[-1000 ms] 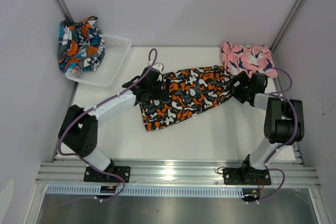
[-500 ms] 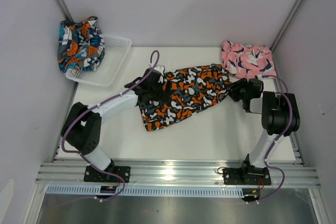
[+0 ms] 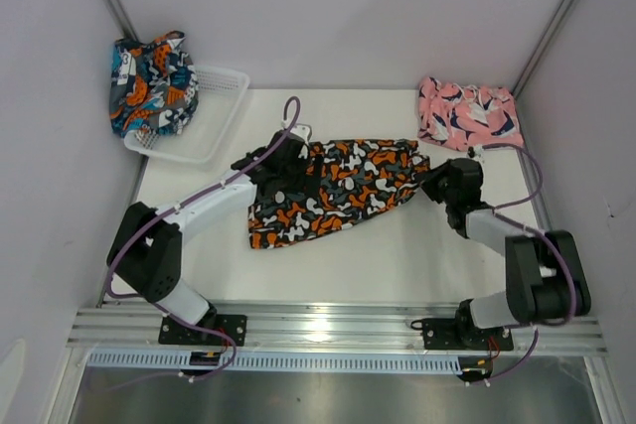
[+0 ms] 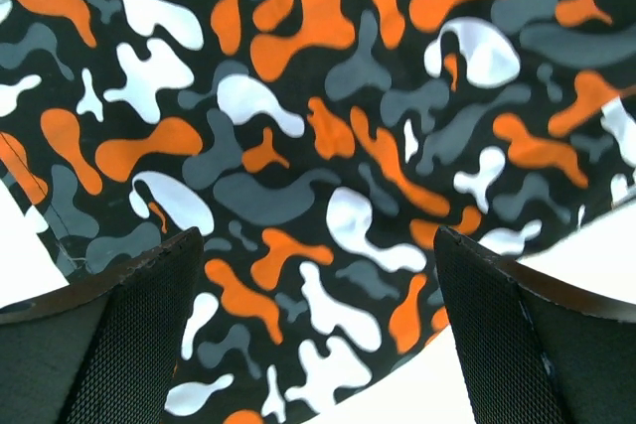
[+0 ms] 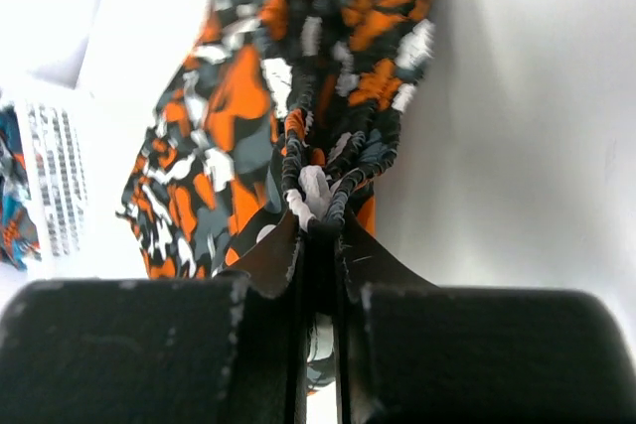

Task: Fold and stack the shorts
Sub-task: Fold the shorts

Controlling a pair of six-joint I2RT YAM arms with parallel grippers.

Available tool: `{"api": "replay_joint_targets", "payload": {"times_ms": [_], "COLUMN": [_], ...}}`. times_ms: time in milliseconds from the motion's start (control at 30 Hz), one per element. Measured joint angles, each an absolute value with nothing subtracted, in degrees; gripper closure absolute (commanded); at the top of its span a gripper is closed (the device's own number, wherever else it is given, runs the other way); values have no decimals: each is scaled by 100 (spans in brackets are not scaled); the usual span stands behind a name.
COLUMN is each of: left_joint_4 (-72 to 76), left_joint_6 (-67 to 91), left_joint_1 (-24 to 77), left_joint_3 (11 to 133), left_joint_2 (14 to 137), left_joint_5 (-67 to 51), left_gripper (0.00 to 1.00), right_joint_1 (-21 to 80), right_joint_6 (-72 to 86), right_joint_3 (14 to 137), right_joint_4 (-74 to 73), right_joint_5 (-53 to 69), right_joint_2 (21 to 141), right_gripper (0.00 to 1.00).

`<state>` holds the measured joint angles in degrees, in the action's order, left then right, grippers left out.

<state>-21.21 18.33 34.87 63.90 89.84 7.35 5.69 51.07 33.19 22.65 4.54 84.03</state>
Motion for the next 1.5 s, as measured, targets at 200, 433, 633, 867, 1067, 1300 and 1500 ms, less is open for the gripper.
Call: {"api": "replay_joint_targets", "payload": {"times_ms": [200, 433, 633, 867, 1067, 1300, 1500], "left_joint_4": [-2134, -2191, -2239, -2320, -2388, -2556, -2727], "left_joint_6": [1796, 1796, 1778, 1686, 1599, 1490, 1505], "left_joint_1": [3498, 3503, 3743, 4425, 4882, 5210, 5288], "left_joint_3": [6305, 6132, 6211, 6670, 7467, 9168, 10230], "left_joint_2": [8954, 8969, 9094, 9351, 9760, 11026, 12105], "left_joint_5": [803, 834, 838, 858, 878, 690, 318], "left_gripper": [1, 1, 1, 1, 1, 1, 1], "right_joint_1": [1433, 1573, 1953, 1992, 1498, 556, 19], "right_joint_6": [4372, 4007, 4650, 5199, 5356, 5551, 5594], "right_joint_3": [3286, 3352, 2856, 2029, 1953, 1306, 1190], "right_joint_4": [1173, 108, -615, -1103, -1072, -189, 572], "right_joint_5": [-681, -1306, -1326, -950, -532, 119, 714], "right_joint_2": [6853, 6401, 6055, 5389, 5260, 4888, 5253], "right_gripper": [96, 95, 13, 1, 1, 1, 1]}}
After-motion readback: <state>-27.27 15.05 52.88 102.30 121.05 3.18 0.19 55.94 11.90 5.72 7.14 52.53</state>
